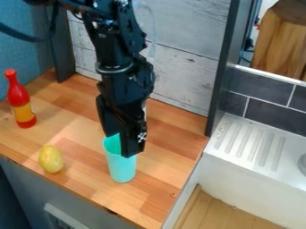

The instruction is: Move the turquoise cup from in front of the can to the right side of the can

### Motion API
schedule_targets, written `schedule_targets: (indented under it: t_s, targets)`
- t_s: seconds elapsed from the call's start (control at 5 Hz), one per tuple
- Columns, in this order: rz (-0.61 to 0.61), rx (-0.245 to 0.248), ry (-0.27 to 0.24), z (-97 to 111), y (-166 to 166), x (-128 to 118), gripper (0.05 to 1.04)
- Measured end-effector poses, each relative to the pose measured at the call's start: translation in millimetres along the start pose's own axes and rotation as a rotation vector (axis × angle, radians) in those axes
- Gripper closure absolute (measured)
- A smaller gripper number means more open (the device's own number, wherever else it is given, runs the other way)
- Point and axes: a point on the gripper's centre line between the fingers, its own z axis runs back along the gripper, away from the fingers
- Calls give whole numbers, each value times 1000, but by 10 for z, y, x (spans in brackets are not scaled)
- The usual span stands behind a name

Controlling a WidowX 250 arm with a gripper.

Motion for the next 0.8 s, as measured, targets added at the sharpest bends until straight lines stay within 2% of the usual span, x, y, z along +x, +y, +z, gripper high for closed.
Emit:
schedule_targets:
  t_s: [0.4, 0.8]
  targets:
    - [10, 29, 60, -176, 17, 9, 92]
    - [-5, 22, 102, -379, -94, 63, 92]
